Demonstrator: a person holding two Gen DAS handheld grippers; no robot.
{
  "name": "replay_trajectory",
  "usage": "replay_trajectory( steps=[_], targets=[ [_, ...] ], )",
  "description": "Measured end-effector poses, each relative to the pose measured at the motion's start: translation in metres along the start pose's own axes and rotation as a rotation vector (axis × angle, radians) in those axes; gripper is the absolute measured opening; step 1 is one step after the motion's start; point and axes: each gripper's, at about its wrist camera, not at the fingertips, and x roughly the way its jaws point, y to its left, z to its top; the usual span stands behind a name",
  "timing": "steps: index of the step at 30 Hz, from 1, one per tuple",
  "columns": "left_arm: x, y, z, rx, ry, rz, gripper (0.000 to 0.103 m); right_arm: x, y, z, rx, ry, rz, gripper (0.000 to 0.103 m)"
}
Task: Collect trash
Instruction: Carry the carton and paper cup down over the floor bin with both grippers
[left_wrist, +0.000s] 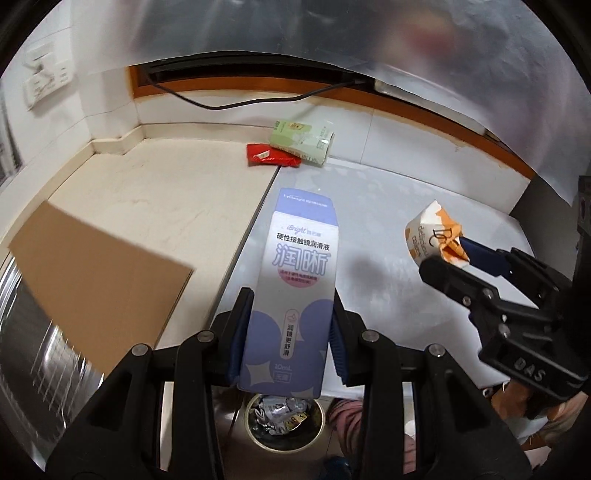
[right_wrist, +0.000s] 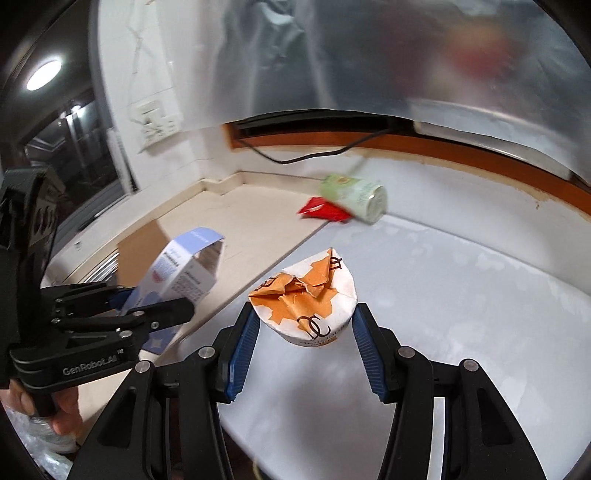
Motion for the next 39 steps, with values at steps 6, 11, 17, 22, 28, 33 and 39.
replay_trajectory(
  steps=[6,11,17,22,28,33,39],
  targets=[
    [-0.027,0.000,-0.059,-0.030,-0.011,0.019,0.035,-0.040,0.037,-0.050,-0.046,-0.024,0.023,0.052],
    [-0.030,0.003,-0.107,-0.058,0.010,0.030,0.035,-0.060,0.066,-0.091,-0.122,-0.033,0.039,0.052],
    [-0.015,0.007,-0.157,-0.071,0.066,0.051,0.035,-0.059,0.093,-0.154,-0.205,0.021,0.036,0.052],
    [0.007,0.006,-0.192,-0.050,0.133,0.063,0.035,-0.037,0.101,-0.202,-0.212,0.140,0.057,0.052],
    [0.041,0.001,-0.227,-0.034,0.207,0.056,0.035,0.007,0.100,-0.253,-0.250,0.265,0.055,0.052],
    [0.085,0.005,-0.257,-0.052,0.288,0.043,0.035,0.056,0.087,-0.291,-0.233,0.368,0.025,0.053],
    [0.141,0.022,-0.286,-0.098,0.381,0.025,0.035,0.118,0.066,-0.329,-0.213,0.467,-0.001,0.053]
  ],
)
